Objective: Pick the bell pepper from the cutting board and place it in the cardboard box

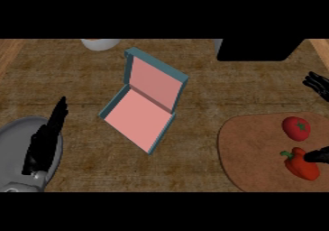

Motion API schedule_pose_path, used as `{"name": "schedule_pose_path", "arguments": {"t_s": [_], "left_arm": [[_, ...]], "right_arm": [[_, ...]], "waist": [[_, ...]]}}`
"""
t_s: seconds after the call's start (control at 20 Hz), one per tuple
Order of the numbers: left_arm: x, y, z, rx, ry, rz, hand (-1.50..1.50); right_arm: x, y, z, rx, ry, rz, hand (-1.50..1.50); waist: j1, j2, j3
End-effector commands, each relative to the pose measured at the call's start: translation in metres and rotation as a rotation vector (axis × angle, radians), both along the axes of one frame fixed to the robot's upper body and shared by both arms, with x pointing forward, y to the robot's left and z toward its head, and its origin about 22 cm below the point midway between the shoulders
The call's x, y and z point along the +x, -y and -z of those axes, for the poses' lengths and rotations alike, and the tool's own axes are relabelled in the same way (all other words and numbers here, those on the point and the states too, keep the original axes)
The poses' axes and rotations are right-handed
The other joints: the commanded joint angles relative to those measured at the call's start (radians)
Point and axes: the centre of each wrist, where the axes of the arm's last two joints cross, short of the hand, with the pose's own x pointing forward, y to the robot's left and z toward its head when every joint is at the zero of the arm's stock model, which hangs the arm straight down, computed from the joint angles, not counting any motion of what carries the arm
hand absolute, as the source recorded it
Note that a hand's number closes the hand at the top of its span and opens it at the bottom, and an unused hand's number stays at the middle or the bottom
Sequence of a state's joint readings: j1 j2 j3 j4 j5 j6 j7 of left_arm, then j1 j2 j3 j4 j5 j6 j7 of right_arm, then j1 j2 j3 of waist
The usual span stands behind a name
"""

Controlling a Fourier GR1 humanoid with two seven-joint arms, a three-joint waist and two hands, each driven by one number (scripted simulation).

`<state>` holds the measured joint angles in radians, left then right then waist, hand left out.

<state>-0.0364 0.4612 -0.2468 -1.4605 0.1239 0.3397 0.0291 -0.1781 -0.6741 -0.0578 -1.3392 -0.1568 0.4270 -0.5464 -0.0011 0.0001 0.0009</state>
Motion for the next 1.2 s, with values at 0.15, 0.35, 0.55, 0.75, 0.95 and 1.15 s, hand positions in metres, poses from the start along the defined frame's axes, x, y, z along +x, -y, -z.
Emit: {"name": "schedule_pose_path", "arguments": {"t_s": [0.15, 0.35, 0.55, 0.75, 0.95, 1.15], "left_arm": [[0.0, -0.001, -0.011, 0.008, 0.015, 0.004, 0.0], [0.004, 0.005, -0.008, 0.004, 0.019, 0.026, 0.0], [0.002, -0.002, -0.006, 0.018, 0.013, 0.017, 0.0], [-0.004, -0.011, -0.001, 0.004, -0.001, 0.01, 0.0], [0.008, 0.004, -0.014, 0.007, 0.021, -0.012, 0.0], [-0.009, 0.007, 0.01, -0.001, 0.001, -0.007, 0.0]], "right_arm": [[-0.006, 0.026, -0.067, -0.502, -0.001, -0.104, -1.5], [-0.006, 0.025, -0.089, -0.804, -0.089, -0.182, -1.5], [-0.016, 0.013, -0.083, -0.938, -0.17, -0.279, -1.5], [-0.026, 0.002, -0.073, -1.004, -0.199, -0.277, -1.5], [-0.038, -0.02, -0.045, -1.027, -0.212, -0.237, -1.5], [-0.04, -0.022, -0.046, -1.042, -0.209, -0.192, -1.5]], "waist": [[0.0, -0.004, -0.001], [0.005, 0.002, -0.002], [-0.001, -0.001, -0.002], [-0.002, -0.002, -0.001], [-0.004, -0.002, -0.001], [-0.002, -0.002, -0.001]]}}
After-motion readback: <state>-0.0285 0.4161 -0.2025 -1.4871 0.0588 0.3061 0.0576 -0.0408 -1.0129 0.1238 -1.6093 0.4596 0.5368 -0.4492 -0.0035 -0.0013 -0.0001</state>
